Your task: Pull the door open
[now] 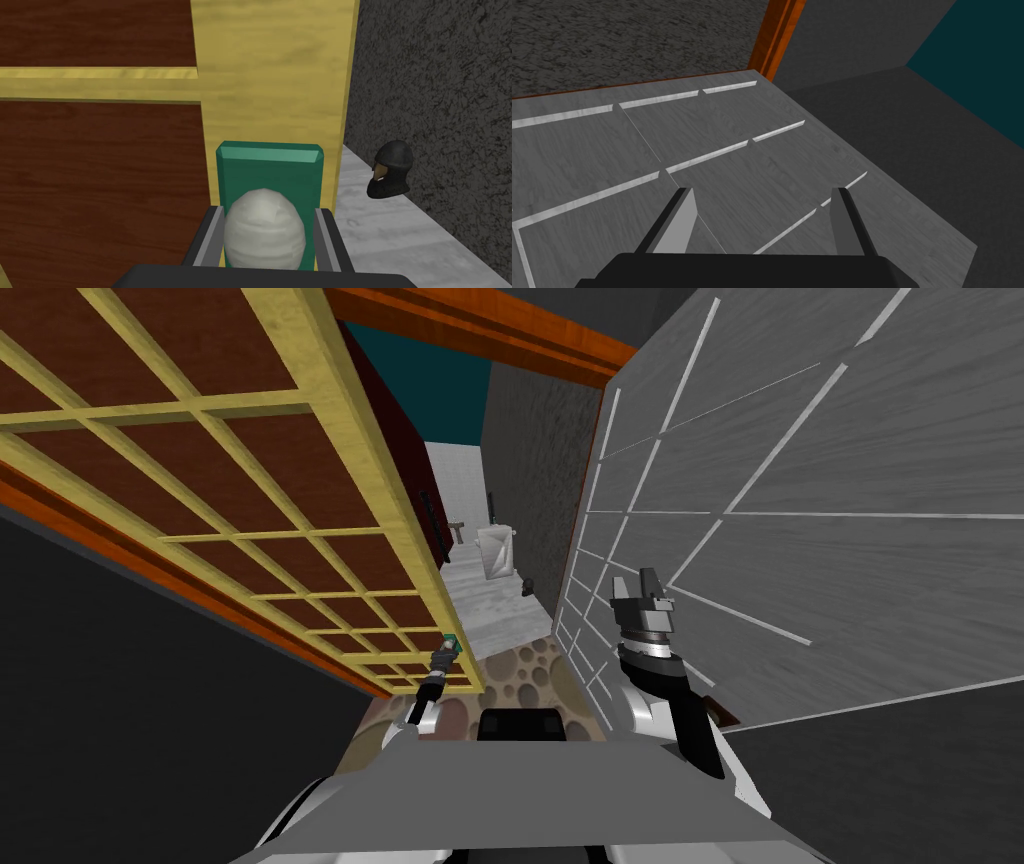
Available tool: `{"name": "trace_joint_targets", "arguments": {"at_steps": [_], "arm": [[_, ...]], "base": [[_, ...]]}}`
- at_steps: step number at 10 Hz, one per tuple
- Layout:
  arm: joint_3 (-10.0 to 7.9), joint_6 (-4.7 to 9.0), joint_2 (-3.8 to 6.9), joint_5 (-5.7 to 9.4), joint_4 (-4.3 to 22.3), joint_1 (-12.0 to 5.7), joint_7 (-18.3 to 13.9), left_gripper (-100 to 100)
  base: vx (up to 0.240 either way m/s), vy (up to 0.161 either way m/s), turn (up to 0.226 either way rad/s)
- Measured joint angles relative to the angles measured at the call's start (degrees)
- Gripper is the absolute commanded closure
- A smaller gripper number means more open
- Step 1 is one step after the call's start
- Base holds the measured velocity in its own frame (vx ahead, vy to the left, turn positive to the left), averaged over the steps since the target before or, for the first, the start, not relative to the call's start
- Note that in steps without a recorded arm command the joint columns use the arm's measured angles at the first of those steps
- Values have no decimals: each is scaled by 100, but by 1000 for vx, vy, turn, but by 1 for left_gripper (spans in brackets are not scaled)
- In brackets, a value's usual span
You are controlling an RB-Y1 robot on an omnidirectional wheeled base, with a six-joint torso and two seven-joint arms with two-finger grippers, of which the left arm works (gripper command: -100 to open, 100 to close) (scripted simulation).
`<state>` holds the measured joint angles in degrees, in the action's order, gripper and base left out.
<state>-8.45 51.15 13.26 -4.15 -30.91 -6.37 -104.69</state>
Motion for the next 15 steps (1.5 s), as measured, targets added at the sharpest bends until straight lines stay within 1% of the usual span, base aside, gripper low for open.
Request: {"name": "trace_joint_targets", "arguments": {"at_steps": [1,2,3,4,5,6,8,10,11,12,13,14,15], "arm": [[-1,1,0,1,0,1,-2,100],[28,36,82,-44,-80,69,-82,100],[54,121,140,-84,-55,86,-162,100],[103,201,193,-141,-76,155,-256,100],[150,336,246,-190,27,173,-345,100],[204,400,305,-252,-47,288,-450,100],[283,555,383,-346,-1,383,-596,100],[363,776,520,-450,79,451,-785,100],[401,856,585,-499,58,499,-882,100],[413,863,585,-511,63,516,-902,100],[423,962,643,-541,121,534,-944,100],[432,1069,695,-578,106,585,-1000,100],[460,1195,733,-622,150,639,-1053,100]], "base": [[-112,20,-140],[-156,64,-143],[-160,80,-145],[-172,86,-121],[-179,65,-138],[-178,64,-108],[-144,60,-100],[-180,62,-130],[-85,30,-32],[-167,55,-154],[-266,101,-201],[-200,118,-175],[-209,96,-167]]}}
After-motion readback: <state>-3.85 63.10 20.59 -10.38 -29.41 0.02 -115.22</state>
